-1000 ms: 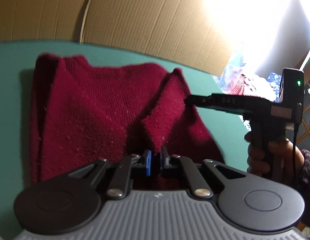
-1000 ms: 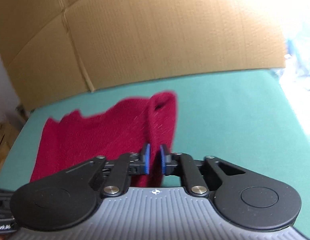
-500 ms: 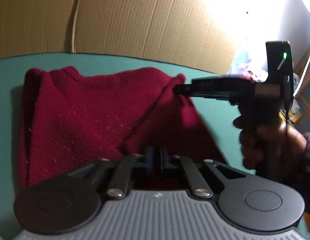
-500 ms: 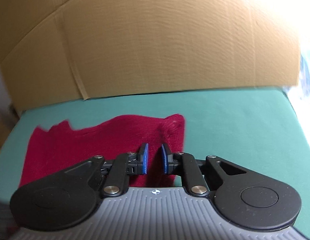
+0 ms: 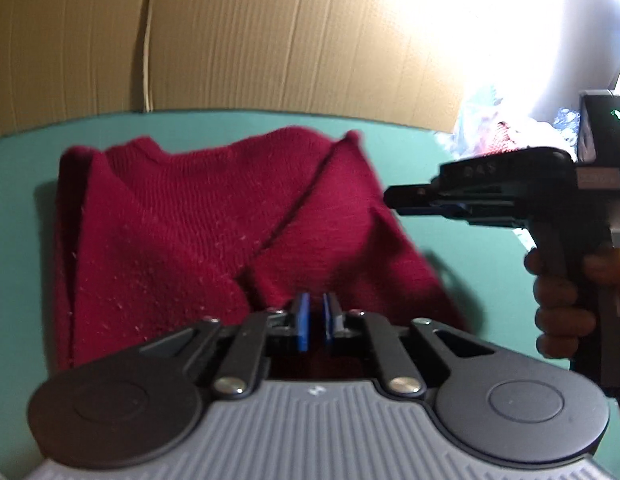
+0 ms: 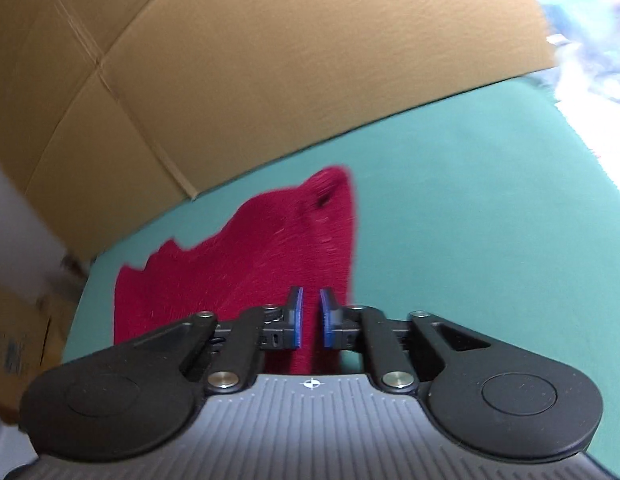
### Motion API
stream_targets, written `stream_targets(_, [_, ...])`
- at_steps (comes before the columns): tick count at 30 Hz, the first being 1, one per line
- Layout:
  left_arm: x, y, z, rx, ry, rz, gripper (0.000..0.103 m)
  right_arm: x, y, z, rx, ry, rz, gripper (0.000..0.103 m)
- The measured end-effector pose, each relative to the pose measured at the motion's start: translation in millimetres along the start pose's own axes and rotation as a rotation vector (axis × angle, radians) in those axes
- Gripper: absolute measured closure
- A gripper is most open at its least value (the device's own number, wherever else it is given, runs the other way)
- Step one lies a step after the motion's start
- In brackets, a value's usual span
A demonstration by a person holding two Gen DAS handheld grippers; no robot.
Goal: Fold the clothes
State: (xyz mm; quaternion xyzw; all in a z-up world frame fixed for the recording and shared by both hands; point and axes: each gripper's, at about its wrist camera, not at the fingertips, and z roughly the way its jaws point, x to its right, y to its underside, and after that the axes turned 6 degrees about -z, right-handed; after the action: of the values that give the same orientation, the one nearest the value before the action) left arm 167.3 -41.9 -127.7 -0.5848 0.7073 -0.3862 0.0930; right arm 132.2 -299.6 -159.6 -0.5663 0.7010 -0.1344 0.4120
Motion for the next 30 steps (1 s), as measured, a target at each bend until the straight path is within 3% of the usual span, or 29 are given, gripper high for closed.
stream_targets(1, [3.9,3.8,-12.5,0.015,0.014,0.015,0.091,-4.0,4.8,-15.8,0.017,-0.008,-0.019,0.082])
stream_targets(4, [15.0,27.6,-51.2,0.041,0.03,0.08,0.079,-24.2,36.8,-61.2,0.004,-0.142,-0.066,0.081])
stream_targets(7, [28.9,63.7,-81.5,0.019,0.098,0.096,0.079,-43.4,84.8,-88.0,-0.074,-0.232,-0.076,0.081])
stream_targets(9, [41.5,93.2,-95.3,-0.018,0.109,0.123,0.079,-48.2,114.0,-94.7,-0.132,-0.19,-0.072,0.081])
stream_targets(12, [54.9,134.5,-106.4,-0.068,0.085,0.179,0.079,-52.8,148.1,-111.7,-0.148,-0.026,-0.104,0.084])
stream_targets(14, [56.0,154.7,-122.0,-0.069,0.113,0.171,0.079,-57.0,160.1,-137.4,-0.121,-0.038,-0.083,0.077])
stream_targets(17, [55.5,174.6,-143.3,-0.044,0.135,0.153,0.07,-72.9,180.7,-170.4,-0.084,-0.048,-0.085,0.07])
stream_targets(21, [49.6,195.3,-154.5,-0.065,0.142,0.118,0.07,-88.0,217.5,-191.8,-0.08,-0.008,-0.124,0.07])
stream_targets(26, [56.3,201.2,-151.5,-0.108,0.164,0.078,0.072,-100.9,235.3,-175.3,-0.104,0.062,-0.18,0.07])
stream_targets(29, [58.8,203.3,-152.8,-0.118,0.186,0.072,0.066,-95.6,239.1,-176.9,-0.121,0.04,-0.168,0.07])
stream_targets(30, [59.9,205.1,-152.8,-0.12,0.186,0.07,0.06,-94.7,239.5,-178.4,-0.118,0.038,-0.171,0.07])
